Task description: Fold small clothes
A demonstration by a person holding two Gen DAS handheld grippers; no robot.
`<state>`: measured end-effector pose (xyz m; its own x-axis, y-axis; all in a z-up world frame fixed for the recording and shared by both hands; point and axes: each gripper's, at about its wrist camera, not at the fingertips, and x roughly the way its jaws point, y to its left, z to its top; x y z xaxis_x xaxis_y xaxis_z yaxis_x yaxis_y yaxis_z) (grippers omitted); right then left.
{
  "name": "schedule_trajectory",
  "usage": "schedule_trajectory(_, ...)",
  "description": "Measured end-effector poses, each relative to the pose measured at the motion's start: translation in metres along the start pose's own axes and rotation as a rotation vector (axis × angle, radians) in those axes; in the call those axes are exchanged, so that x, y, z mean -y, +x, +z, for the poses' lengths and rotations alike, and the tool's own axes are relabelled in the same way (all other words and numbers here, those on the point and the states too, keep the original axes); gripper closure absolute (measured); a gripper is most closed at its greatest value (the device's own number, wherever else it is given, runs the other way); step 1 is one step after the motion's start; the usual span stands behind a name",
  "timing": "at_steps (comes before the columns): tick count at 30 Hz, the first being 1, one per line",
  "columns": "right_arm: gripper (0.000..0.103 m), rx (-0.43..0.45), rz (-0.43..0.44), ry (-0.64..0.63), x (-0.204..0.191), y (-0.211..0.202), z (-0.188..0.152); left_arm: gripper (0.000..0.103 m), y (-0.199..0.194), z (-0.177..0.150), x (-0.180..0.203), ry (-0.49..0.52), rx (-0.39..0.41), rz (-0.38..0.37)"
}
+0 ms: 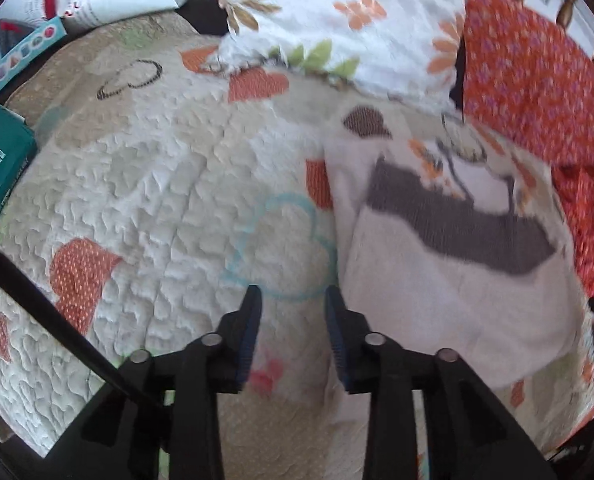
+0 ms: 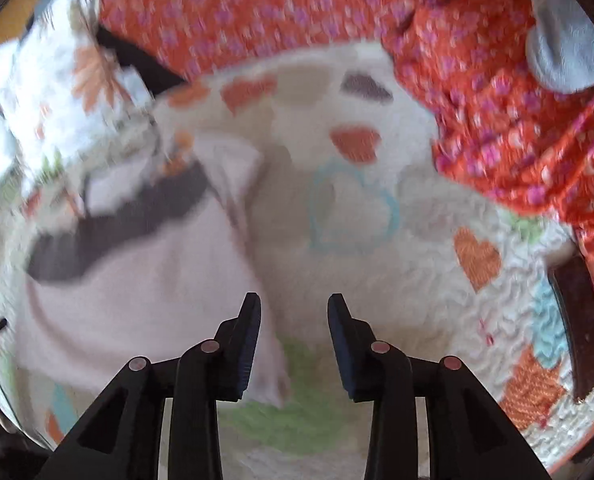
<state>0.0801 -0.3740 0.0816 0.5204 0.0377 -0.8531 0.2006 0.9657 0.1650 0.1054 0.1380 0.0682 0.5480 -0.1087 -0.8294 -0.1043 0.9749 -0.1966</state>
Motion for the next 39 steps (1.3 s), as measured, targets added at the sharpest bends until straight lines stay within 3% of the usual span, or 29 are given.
schedule_trajectory(4, 0.065, 0.014, 0.183, -0.017, -0.044, 0.015, 0.017, 0.065, 0.008, 0.022, 0.024, -0.016, 0.048, -0.052)
schedule_trajectory(7, 0.065, 0.002, 0.234, -0.074, -0.088, 0.042, 0.031, 0.063, 0.029, 0.038, 0.056, 0.02, 0.047, -0.09)
schedule_trajectory(10, 0.065, -0.047, 0.3, -0.153, -0.131, 0.075, 0.043, 0.057, 0.057, 0.048, 0.078, 0.043, 0.008, -0.071)
schedule_trajectory(12, 0.065, -0.126, 0.361, -0.188, -0.156, 0.102, 0.044, 0.057, 0.08, 0.05, 0.084, 0.04, -0.038, -0.033)
schedule_trajectory(14, 0.065, -0.133, 0.312, -0.225, -0.172, 0.122, 0.043, 0.055, 0.101, 0.053, 0.085, 0.041, -0.076, 0.03)
schedule_trajectory(16, 0.06, -0.055, 0.24, -0.247, -0.181, 0.125, 0.051, 0.042, 0.103, 0.058, 0.084, 0.043, -0.045, 0.079)
schedule_trajectory(19, 0.054, 0.042, 0.047, -0.258, -0.186, 0.125, 0.058, 0.042, 0.097, 0.063, 0.075, 0.022, -0.029, 0.123)
schedule_trajectory(21, 0.053, 0.073, 0.001, -0.255, -0.18, 0.12, 0.06, 0.042, 0.087, 0.065, 0.066, -0.002, -0.011, 0.121)
schedule_trajectory(27, 0.051, 0.137, 0.037, -0.085, -0.131, 0.076, 0.073, 0.041, 0.041, 0.06, 0.057, -0.016, 0.118, 0.122)
schedule_trajectory(29, 0.05, 0.172, 0.053, -0.021, -0.113, 0.053, 0.074, 0.034, 0.023, 0.054, 0.058, -0.014, 0.167, 0.12)
schedule_trajectory(33, 0.046, 0.246, 0.083, 0.083, -0.089, 0.008, 0.063, 0.03, -0.013, 0.042, 0.062, 0.006, 0.281, 0.13)
schedule_trajectory(39, 0.042, 0.375, 0.125, 0.174, -0.082, -0.055, 0.035, 0.012, -0.07, 0.011, 0.079, 0.065, 0.537, 0.242)
